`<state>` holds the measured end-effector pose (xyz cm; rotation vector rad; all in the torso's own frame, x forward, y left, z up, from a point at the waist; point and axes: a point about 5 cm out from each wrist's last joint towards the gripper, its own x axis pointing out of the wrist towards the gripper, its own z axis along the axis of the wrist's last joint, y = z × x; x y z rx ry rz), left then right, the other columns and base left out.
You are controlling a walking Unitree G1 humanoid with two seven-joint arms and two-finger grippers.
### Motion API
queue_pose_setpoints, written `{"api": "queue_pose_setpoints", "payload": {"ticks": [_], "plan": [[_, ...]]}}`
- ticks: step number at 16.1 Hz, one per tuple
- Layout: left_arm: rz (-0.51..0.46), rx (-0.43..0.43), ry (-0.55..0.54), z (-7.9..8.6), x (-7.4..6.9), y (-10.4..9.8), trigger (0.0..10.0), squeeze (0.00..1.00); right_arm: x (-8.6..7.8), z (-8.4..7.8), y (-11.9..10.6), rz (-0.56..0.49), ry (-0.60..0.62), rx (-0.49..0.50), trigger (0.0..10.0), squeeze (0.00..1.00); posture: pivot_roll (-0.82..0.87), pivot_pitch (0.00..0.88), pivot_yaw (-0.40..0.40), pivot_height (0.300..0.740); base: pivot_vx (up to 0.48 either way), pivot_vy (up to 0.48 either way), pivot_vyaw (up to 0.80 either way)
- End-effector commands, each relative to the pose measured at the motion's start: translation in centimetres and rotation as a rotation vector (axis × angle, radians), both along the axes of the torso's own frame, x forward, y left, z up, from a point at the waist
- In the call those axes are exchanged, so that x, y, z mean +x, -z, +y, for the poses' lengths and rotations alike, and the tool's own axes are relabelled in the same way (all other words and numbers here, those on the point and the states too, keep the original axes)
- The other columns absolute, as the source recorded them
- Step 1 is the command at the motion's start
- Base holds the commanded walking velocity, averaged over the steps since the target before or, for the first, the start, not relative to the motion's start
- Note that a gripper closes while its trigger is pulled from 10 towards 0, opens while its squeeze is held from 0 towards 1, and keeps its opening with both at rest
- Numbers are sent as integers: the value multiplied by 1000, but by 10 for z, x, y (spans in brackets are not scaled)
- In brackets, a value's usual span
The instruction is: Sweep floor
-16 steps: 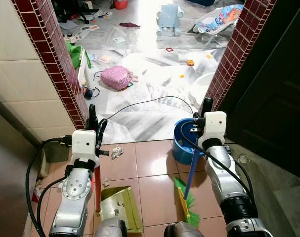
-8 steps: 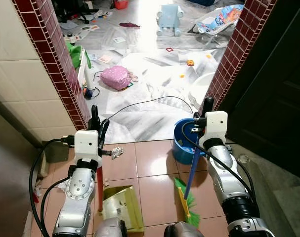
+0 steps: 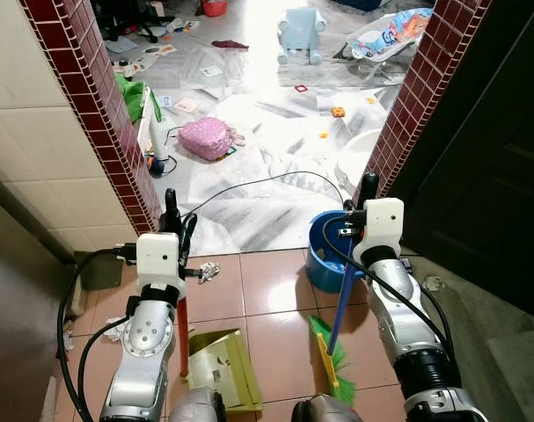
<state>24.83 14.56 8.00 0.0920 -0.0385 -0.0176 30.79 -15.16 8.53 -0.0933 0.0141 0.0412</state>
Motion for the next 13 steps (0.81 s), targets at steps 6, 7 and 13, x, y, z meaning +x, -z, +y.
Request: {"api": "queue_pose_setpoints", "payload": {"ticks": [6,7,13], "plan": [[-47,-8,16,-3,7,-11,10000,0,3,11,-2,-12,-12,27,10000,0,-21,0,8,740,0,-49,0],[-45,-10,19,-2,8,-11,10000,0,5,12,-3,-18,-10,25,10000,0,-23,0,8,740,0,-285,0],[-40,-17,28,-2,9,-10,10000,0,8,5,-6,-36,24,24,10000,0,-19,0,11,740,0,-363,-340]]}}
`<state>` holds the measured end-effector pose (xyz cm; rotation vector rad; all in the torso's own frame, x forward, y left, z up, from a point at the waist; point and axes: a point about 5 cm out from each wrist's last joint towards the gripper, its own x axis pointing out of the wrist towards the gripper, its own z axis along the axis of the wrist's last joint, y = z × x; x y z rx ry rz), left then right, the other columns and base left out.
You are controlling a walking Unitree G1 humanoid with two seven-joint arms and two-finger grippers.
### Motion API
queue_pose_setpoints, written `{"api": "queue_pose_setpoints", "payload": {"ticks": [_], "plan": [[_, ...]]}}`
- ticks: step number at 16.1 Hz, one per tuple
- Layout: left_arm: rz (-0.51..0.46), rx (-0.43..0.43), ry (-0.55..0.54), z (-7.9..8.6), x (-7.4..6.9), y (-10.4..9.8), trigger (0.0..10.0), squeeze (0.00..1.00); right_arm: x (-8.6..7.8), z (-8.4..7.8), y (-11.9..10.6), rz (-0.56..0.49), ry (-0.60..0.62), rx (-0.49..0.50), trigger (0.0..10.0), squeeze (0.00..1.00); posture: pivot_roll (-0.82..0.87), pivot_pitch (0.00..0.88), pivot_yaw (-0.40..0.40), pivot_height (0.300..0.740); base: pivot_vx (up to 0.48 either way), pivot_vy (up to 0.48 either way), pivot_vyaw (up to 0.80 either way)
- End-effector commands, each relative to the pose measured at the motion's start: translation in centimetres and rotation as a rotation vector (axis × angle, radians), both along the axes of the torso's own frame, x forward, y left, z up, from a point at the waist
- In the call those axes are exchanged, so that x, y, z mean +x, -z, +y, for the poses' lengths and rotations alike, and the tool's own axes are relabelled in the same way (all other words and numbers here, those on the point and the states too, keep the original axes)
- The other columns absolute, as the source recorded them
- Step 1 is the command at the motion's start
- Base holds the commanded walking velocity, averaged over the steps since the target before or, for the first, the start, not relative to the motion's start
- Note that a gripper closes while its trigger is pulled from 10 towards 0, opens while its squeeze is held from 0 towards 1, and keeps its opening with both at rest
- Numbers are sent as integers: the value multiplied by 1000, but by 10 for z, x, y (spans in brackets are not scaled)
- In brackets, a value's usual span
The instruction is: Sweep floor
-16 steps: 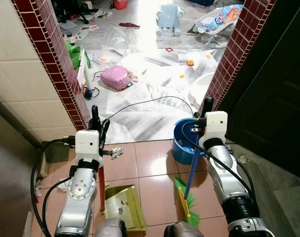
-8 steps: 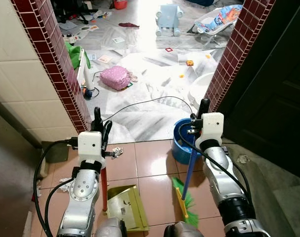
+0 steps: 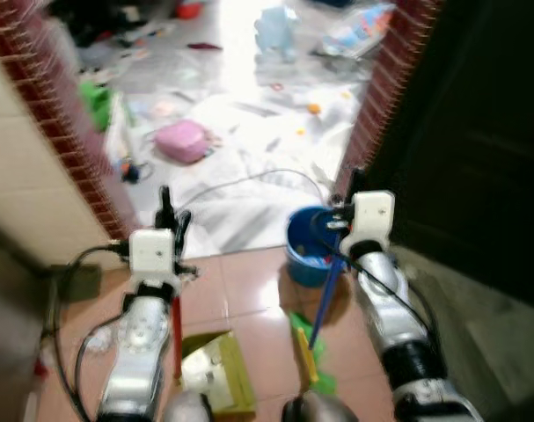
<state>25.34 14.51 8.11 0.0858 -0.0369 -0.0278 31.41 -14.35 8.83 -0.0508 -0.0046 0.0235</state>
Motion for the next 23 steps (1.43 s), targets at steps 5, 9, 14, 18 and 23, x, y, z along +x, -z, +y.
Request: {"api": "queue_pose_setpoints", "payload": {"ticks": [5,9,14,18,23], "plan": [[-35,-12,15,-2,3,-8,10000,0,-1,-6,2,-4,12,-34,10000,0,-17,0,0,740,0,-347,0],[-39,-24,1,2,4,-8,10000,0,-2,-8,3,-3,17,-45,10000,0,-26,0,13,740,0,0,0],[-53,-43,9,3,6,-13,10000,0,-1,-12,0,-17,21,-54,10000,0,-30,0,14,740,0,0,0],[-60,-59,30,2,7,-15,10000,0,6,-10,-10,-50,34,-51,10000,0,-33,0,21,740,71,0,-566],[-62,-66,29,3,7,-16,10000,0,9,-16,-13,-59,63,-72,10000,0,-37,0,18,740,366,0,-136]]}}
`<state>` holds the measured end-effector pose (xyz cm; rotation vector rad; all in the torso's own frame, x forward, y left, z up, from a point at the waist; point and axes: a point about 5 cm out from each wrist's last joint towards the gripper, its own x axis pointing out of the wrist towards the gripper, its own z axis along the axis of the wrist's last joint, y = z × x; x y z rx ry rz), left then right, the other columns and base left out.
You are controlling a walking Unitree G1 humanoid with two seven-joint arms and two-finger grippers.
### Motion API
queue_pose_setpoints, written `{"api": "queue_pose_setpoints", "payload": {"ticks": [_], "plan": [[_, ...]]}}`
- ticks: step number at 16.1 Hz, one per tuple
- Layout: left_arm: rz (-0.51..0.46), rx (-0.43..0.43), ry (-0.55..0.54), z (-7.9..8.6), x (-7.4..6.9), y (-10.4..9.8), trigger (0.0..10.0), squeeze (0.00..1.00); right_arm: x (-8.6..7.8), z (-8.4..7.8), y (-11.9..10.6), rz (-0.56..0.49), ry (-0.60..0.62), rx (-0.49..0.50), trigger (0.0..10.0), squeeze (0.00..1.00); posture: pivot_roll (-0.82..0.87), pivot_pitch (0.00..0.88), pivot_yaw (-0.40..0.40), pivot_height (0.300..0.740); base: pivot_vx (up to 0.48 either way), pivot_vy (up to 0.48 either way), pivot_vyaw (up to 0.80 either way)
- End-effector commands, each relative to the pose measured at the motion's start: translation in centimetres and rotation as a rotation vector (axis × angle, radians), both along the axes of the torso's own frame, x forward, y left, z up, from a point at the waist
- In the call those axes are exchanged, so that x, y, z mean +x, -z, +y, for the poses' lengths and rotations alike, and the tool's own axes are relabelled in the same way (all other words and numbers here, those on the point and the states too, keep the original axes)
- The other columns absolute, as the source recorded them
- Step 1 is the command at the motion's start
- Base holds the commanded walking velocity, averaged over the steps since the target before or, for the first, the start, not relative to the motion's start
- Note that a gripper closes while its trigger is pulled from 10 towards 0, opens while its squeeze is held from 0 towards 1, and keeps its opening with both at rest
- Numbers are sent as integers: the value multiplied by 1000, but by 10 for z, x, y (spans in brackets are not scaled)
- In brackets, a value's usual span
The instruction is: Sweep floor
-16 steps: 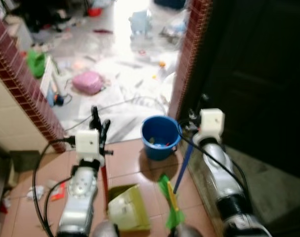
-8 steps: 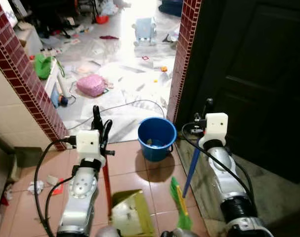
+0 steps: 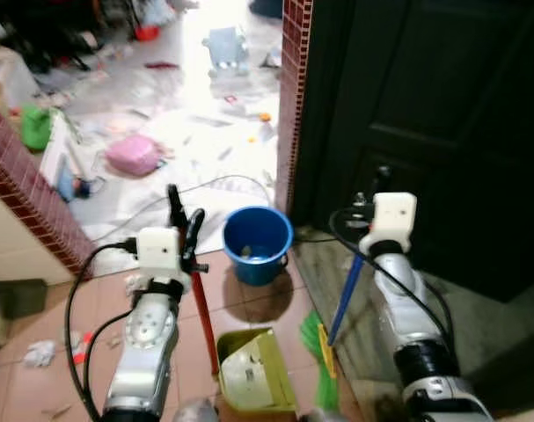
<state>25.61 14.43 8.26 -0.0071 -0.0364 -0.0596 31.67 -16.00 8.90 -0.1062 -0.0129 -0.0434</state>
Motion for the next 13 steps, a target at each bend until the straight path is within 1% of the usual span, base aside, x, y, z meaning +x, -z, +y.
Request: {"api": "queue_pose_setpoints", "payload": {"ticks": [1,4,5,7,11,12,13], "plan": [[-64,25,-6,3,4,-14,10000,0,6,0,-12,-48,-1,-23,10000,0,-38,0,17,740,379,0,-681],[-63,22,-3,3,5,-14,10000,0,6,-4,-13,-54,25,-45,10000,0,-42,0,17,740,401,0,-610],[-63,21,0,3,5,-14,10000,0,7,-11,-13,-48,70,-85,10000,0,-43,0,17,740,428,0,-619],[-63,20,3,2,5,-14,10000,0,7,-17,-12,-42,109,-121,10000,0,-43,0,17,740,429,0,-622],[-58,22,2,2,4,-13,10000,0,8,-20,-12,-40,131,-133,10000,0,-40,0,14,740,431,0,-597],[-57,21,2,3,3,-13,10000,0,8,-20,-12,-41,138,-140,10000,0,-37,0,14,740,424,0,-475],[-55,22,0,3,3,-12,10000,0,8,-21,-12,-42,145,-147,10000,0,-36,0,14,740,375,0,0]]}}
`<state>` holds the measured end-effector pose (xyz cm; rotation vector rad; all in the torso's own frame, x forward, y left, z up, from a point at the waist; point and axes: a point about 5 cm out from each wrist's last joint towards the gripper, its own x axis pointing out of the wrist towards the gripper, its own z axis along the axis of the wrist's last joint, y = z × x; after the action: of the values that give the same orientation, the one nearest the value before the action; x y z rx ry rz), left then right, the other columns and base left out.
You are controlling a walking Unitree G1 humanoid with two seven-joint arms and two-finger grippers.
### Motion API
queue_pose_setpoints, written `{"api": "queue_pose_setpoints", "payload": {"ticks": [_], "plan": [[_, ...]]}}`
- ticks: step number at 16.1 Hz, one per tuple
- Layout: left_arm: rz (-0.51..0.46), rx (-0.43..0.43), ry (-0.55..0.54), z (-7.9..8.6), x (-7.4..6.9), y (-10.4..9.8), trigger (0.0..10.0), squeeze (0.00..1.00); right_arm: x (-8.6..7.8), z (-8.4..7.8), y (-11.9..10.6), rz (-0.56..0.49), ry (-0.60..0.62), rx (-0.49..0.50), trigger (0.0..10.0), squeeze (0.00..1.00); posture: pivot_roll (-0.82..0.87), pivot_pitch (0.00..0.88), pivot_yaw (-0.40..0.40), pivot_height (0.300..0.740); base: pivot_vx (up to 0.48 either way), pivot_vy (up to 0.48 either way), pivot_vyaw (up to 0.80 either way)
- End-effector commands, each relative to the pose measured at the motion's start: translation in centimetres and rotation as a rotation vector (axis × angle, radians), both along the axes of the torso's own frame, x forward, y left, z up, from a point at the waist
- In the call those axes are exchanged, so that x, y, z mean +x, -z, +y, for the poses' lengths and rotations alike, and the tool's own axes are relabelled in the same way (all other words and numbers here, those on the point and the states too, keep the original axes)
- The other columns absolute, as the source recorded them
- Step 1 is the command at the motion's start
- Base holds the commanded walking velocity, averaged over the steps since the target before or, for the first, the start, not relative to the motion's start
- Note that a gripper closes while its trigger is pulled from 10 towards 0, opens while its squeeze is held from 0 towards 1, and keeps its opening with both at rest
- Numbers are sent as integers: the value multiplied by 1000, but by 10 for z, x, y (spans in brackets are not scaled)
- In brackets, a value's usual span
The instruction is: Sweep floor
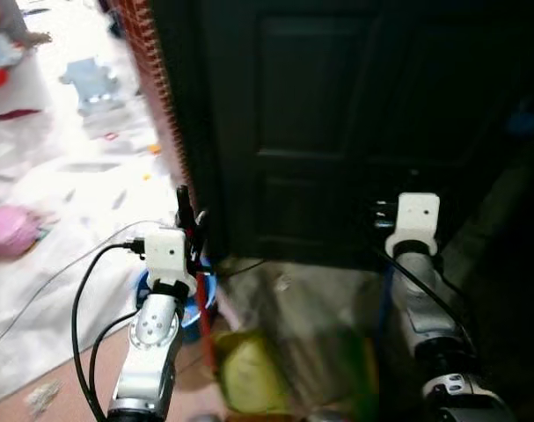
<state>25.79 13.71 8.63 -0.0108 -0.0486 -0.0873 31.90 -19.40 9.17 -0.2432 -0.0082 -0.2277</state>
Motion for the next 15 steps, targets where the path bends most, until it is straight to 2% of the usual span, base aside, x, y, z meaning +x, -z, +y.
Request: {"api": "queue_pose_setpoints", "payload": {"ticks": [1,8,11,15], "plan": [[-42,25,-28,11,1,-9,10000,0,6,13,-10,-36,-41,-13,10000,0,-36,0,14,740,368,0,0],[-35,30,-75,12,0,-9,10000,0,12,21,-18,-71,-135,48,10000,0,-31,0,11,740,36,0,0],[-31,33,-74,12,-2,-8,10000,0,13,26,-21,-84,-182,36,10000,0,-29,0,10,740,0,0,702],[-38,49,-95,14,-4,-9,10000,0,13,32,-22,-93,-233,69,10000,0,-28,2,8,740,0,0,800]]}}
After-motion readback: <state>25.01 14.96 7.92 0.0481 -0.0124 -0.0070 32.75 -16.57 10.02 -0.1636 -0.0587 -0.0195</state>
